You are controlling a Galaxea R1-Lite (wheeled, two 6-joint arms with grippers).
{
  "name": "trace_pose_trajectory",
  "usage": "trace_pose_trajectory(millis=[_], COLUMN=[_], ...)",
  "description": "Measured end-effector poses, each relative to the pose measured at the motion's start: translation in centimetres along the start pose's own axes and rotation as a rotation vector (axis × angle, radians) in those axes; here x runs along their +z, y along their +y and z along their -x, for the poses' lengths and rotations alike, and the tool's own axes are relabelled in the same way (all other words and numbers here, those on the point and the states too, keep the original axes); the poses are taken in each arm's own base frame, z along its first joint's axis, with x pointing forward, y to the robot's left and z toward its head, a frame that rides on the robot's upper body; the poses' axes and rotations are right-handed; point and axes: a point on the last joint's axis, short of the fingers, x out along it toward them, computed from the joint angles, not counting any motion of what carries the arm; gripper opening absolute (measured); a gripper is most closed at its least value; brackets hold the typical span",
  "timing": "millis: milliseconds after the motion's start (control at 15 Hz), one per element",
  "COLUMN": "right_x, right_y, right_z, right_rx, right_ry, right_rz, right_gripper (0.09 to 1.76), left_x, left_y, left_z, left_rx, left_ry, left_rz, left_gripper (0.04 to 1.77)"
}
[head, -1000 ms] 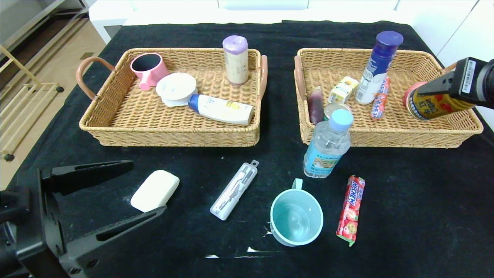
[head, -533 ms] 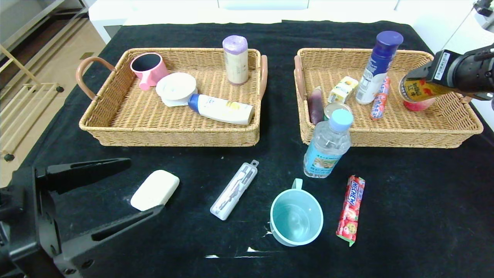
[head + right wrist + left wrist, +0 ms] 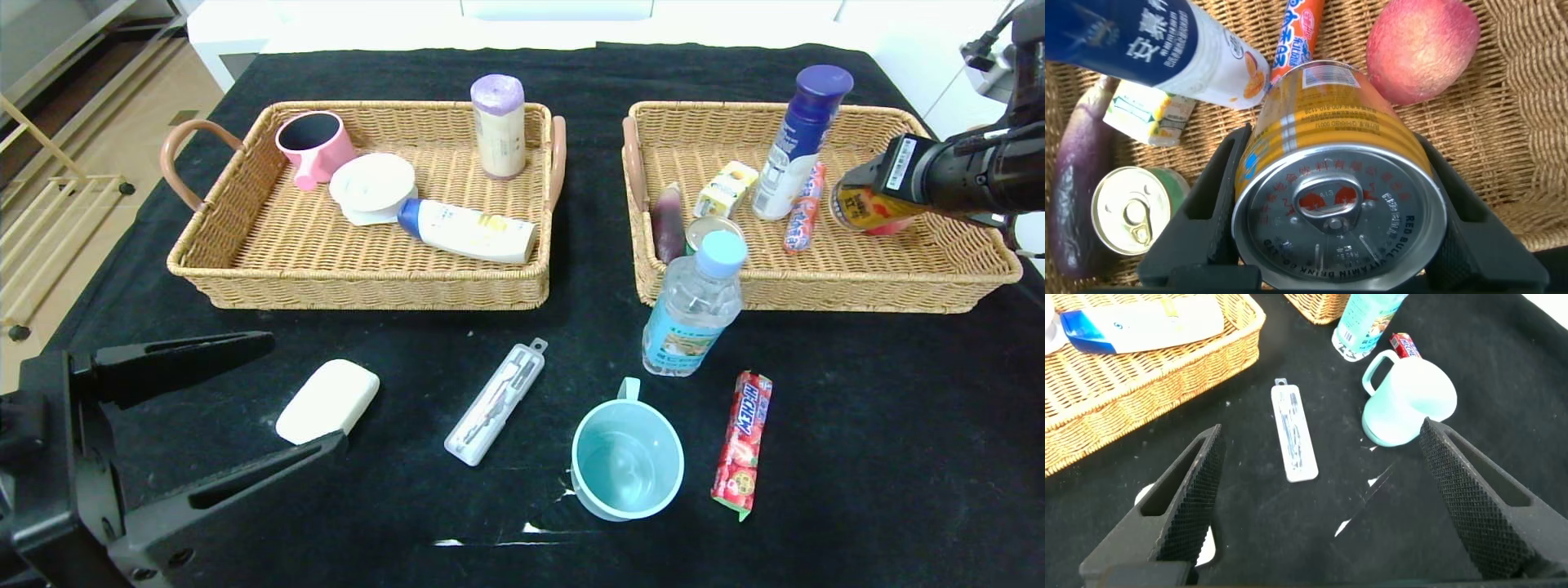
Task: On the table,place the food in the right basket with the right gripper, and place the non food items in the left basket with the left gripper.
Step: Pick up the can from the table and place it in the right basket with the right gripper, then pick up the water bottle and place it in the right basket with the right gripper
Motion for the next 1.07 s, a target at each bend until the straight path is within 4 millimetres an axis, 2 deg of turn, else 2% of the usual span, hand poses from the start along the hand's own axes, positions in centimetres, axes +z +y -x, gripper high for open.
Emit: trace_pose_trajectory(millis=[133,667,867,1067], right_x=[-0.1,-0.4,-1.1,-3.1], right_y=[0.0,0.2,0.3,0.3], right_z=[-0.1,0.2,1.7,4.5], right_rx=[-0.011,-0.039,-0.02,0.022], right_ry=[0.0,0.004,0.024,0.073], right_rz=[0.002,0.012,0.041,0.126], right_gripper=[1.21,1.52,1.58,1.62], left_x=[0.0,-0.1,-0.1,0.0], left_y=[0.0,0.0,0.0,0.0], left_z=[0.0,0.0,0.0,0.0], left_rx=[0.0,-0.001,0.0,0.002], left_ry=[0.001,0.001,0.001,0.0], left_rz=[0.001,0.0,0.001,0.001], left_gripper=[1.72,1.72,1.72,1.72])
